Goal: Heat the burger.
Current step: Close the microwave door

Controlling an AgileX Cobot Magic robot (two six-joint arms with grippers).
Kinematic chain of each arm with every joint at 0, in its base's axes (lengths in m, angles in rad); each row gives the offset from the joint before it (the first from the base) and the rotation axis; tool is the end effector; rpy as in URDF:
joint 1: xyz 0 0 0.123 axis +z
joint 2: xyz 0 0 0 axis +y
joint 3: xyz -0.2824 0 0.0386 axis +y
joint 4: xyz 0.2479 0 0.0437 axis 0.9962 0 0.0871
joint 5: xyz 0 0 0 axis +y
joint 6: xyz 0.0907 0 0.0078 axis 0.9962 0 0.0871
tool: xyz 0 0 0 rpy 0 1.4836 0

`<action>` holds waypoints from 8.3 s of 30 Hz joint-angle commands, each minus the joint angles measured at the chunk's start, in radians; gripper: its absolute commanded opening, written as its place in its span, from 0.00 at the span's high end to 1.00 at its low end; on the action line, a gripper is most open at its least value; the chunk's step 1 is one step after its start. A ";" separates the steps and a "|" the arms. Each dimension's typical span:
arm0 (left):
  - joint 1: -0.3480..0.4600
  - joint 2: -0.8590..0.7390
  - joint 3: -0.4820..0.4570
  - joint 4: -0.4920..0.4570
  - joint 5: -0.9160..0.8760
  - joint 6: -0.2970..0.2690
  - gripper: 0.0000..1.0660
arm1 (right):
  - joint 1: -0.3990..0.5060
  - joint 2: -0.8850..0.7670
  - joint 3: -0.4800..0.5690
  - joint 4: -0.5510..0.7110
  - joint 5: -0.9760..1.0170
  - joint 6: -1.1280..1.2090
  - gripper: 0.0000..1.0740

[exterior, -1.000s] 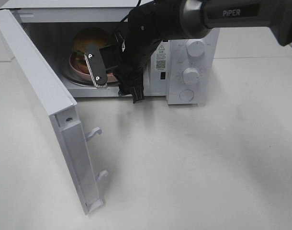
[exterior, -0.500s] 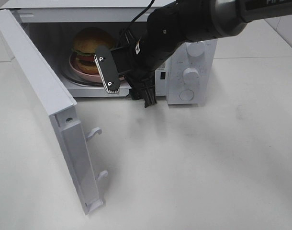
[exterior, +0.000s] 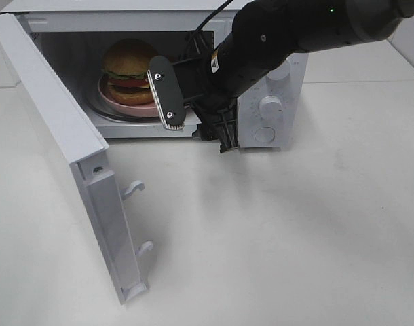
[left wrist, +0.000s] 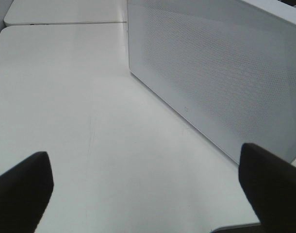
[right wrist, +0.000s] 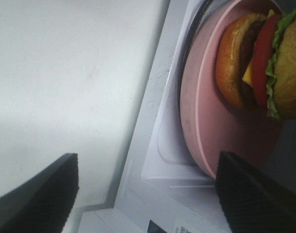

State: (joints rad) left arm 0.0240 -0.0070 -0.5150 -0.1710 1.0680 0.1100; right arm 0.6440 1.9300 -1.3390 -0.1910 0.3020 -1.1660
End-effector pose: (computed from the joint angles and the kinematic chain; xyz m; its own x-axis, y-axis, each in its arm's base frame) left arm -0.0083 -0.0138 0.2816 -0.4340 0.0163 -0.9008 0.1221 0.9917 -0.0409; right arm 0.3460 0.2533 0.2066 0.4275 -0.8968 -0.1139 -0.6851 -0.2392 -0.6881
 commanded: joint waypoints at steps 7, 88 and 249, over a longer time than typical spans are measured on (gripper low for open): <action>0.002 -0.007 0.000 -0.009 0.002 -0.003 0.09 | -0.004 -0.115 0.095 -0.029 0.003 0.102 0.29; 0.002 -0.007 0.000 -0.009 0.002 -0.003 0.09 | -0.282 -1.205 0.689 0.068 0.673 1.212 0.29; -0.228 1.221 0.223 0.112 -1.650 0.016 1.00 | -0.492 -1.961 0.841 0.075 0.696 1.242 0.31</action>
State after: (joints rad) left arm -0.1980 1.2100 -0.2920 -0.0970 -0.5410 0.1660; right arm 0.1550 -0.0040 -0.4990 -0.1150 0.9980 0.0720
